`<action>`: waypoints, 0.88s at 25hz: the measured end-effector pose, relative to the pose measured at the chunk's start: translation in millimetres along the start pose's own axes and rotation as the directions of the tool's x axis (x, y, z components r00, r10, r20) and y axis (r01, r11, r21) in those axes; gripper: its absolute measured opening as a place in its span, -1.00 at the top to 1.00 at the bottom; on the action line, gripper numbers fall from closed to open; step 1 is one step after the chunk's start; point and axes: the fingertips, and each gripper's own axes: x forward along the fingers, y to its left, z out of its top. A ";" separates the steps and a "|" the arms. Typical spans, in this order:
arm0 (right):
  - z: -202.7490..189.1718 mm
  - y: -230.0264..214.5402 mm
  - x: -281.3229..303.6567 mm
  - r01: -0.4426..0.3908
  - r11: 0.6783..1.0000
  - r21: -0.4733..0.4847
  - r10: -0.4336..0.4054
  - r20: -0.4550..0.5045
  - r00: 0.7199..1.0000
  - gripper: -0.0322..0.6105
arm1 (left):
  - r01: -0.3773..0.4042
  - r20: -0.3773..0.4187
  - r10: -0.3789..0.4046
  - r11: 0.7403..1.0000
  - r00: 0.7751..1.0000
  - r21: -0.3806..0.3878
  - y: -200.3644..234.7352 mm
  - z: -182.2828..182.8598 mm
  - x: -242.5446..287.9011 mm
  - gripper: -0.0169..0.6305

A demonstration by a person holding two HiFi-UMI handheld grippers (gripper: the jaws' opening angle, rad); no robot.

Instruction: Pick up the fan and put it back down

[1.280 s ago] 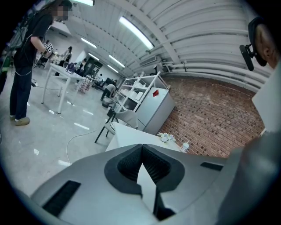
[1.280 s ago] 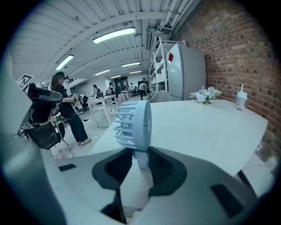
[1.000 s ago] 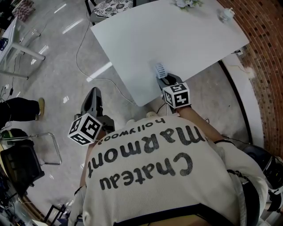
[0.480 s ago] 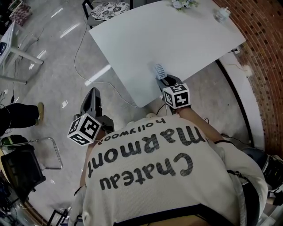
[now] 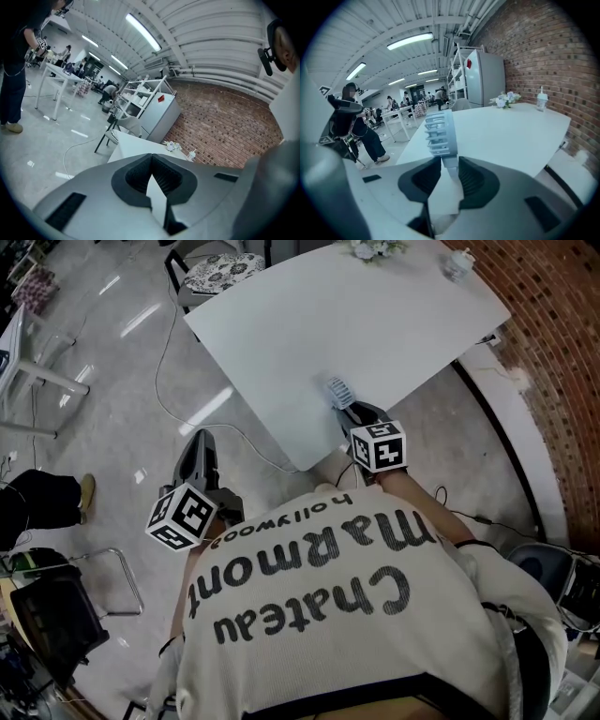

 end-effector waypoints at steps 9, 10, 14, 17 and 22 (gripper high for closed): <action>-6.9 4.5 -11.2 0.078 0.994 0.083 -0.080 0.032 0.996 0.52 | 0.067 -0.050 -0.066 0.997 0.997 0.023 7.0 2.1 3.0 0.94; -9.0 5.2 -13.7 0.090 0.991 0.098 -0.093 0.036 0.995 0.52 | 0.075 -0.057 -0.074 0.997 0.996 0.026 7.7 1.4 2.9 0.94; -17.3 11.9 -24.4 0.127 0.974 0.187 -0.138 0.050 0.989 0.54 | 0.109 -0.091 -0.106 0.993 0.990 0.033 11.7 -1.8 2.1 0.94; -19.1 16.0 -33.9 0.139 0.960 0.242 -0.160 0.067 0.985 0.59 | 0.139 -0.116 -0.133 0.989 0.984 0.043 8.6 -6.9 2.5 0.94; -16.4 26.6 -53.5 0.153 0.938 0.311 -0.194 0.107 0.975 0.72 | 0.184 -0.163 -0.168 0.979 0.972 0.088 3.4 -23.9 -2.9 0.94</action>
